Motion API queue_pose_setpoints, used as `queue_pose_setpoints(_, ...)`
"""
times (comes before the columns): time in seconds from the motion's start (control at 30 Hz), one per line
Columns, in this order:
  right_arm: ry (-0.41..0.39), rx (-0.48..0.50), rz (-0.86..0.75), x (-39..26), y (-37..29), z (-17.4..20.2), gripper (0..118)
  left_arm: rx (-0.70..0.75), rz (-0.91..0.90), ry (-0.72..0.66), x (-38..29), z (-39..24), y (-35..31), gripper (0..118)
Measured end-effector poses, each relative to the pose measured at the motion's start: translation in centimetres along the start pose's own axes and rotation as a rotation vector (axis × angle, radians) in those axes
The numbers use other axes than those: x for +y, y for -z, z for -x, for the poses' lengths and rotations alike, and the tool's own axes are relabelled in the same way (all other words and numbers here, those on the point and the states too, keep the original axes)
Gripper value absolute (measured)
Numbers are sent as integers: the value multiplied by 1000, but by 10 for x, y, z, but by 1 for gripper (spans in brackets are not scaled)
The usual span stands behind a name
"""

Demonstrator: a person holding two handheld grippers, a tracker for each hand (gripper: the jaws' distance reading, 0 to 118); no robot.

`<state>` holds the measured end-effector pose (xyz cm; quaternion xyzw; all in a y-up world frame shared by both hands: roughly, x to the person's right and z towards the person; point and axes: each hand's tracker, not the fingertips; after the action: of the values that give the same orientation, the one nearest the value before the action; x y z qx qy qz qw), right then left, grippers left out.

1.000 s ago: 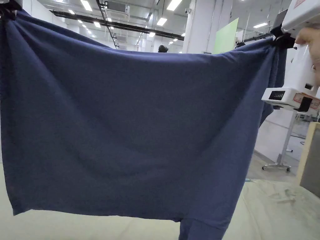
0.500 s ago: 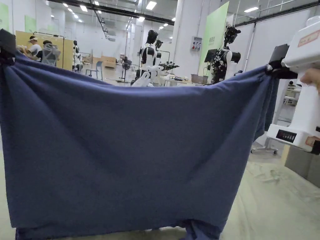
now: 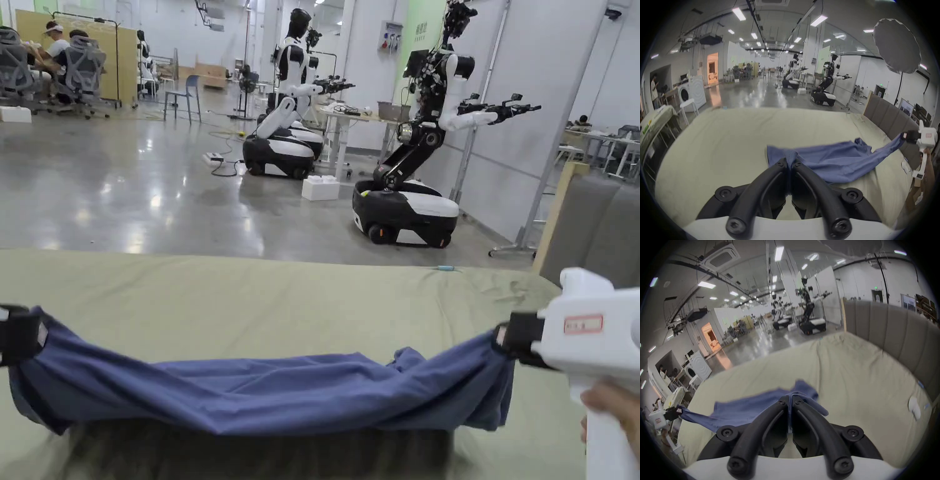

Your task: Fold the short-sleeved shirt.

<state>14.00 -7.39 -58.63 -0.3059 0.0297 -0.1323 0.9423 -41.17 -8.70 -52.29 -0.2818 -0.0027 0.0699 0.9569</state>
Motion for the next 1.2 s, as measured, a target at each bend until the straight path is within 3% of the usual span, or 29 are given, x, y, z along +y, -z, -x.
queue_pose_setpoints(0.1,52,21,55,-49,-14,-22,5,13,47,-23,-46,1,-14,4)
queue_pose_setpoints(0.27,27,12,85,-106,-40,-40,5,98,40,48,-123,-6,-51,4)
queue_pose_setpoints(0.4,-1,-10,122,-137,-58,-51,5,91,82,-22,-161,-1,-72,4)
queue_pose_setpoints(0.57,-11,-24,134,-168,-89,-68,5,66,50,-178,-184,15,-102,4)
queue_pose_setpoints(0.87,-22,-25,160,-212,-145,-84,5,49,87,-103,-211,7,-158,4)
queue_pose_setpoints(1.0,-2,-11,182,-236,-169,-86,5,28,129,-133,-228,10,-173,4)
queue_pose_setpoints(1.2,20,-72,227,-259,-185,-93,5,46,173,-149,-248,18,-194,4)
